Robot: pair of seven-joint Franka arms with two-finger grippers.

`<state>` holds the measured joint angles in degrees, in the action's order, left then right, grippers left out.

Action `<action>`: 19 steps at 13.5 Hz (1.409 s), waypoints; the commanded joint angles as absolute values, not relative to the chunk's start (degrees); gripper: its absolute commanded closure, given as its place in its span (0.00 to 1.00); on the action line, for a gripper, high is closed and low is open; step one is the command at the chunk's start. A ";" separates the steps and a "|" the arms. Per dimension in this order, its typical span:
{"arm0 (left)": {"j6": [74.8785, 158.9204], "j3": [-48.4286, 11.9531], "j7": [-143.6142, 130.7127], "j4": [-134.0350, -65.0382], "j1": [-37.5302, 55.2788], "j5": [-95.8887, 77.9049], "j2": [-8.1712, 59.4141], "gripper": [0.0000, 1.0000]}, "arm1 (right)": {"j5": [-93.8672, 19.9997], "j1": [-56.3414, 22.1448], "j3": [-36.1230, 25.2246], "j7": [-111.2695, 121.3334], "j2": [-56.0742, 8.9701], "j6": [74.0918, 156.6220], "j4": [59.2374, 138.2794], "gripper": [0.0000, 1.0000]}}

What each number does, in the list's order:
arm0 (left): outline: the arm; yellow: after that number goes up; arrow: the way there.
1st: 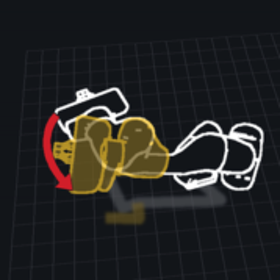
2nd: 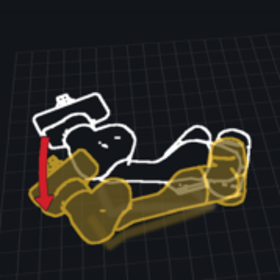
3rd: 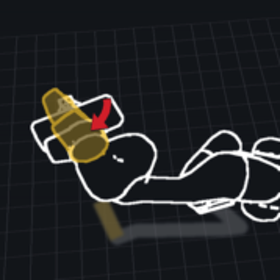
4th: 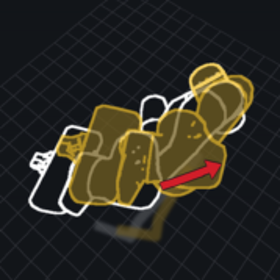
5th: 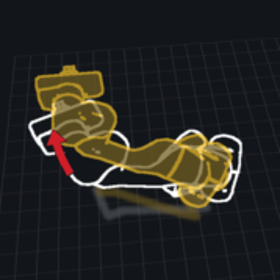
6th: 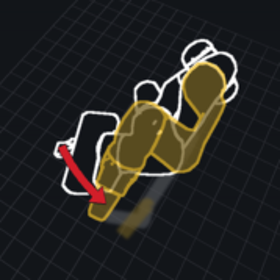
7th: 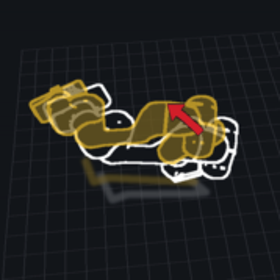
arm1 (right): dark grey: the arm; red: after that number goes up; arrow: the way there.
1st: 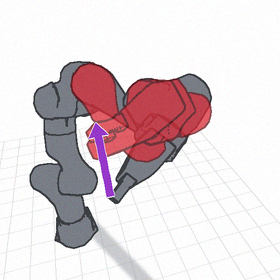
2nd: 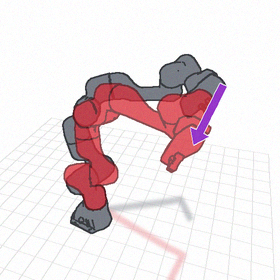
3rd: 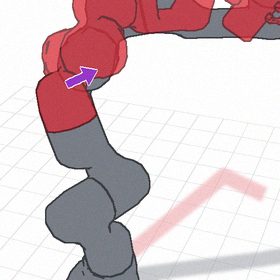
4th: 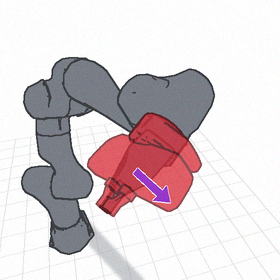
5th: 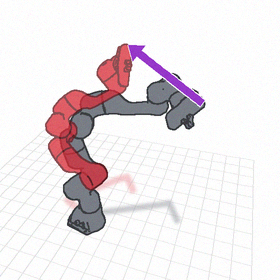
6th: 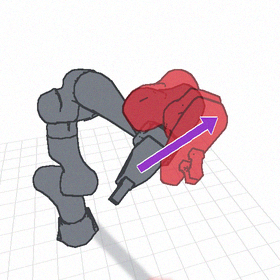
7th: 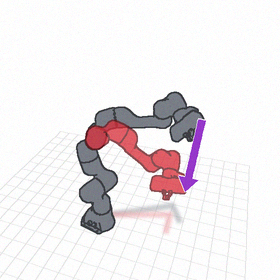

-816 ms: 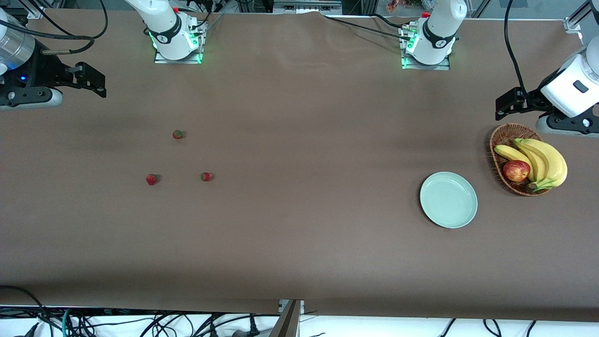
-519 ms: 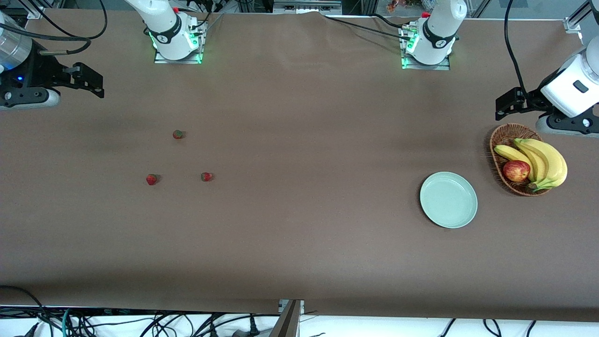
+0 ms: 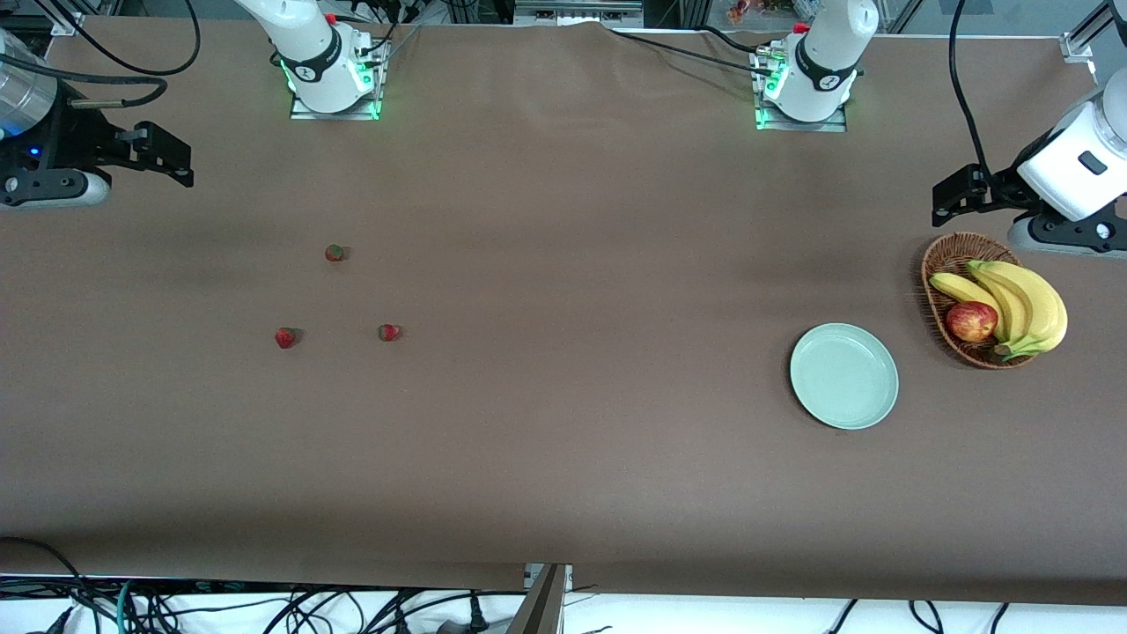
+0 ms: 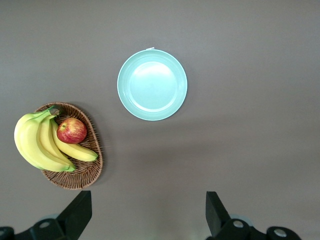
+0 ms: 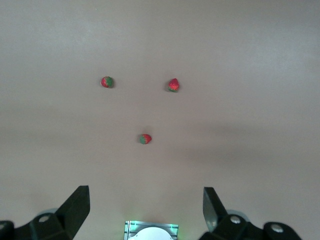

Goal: Collect all strawberries into plate
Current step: 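Move the right gripper toward the three red strawberries, then lower the right gripper onto a strawberry and close it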

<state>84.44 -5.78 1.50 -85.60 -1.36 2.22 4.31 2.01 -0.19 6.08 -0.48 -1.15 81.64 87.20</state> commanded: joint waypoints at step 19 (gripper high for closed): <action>84.55 -5.89 1.14 -85.25 -1.58 1.93 4.39 0.00 | -1.23 -9.57 7.03 -3.59 -31.63 108.88 87.97 0.00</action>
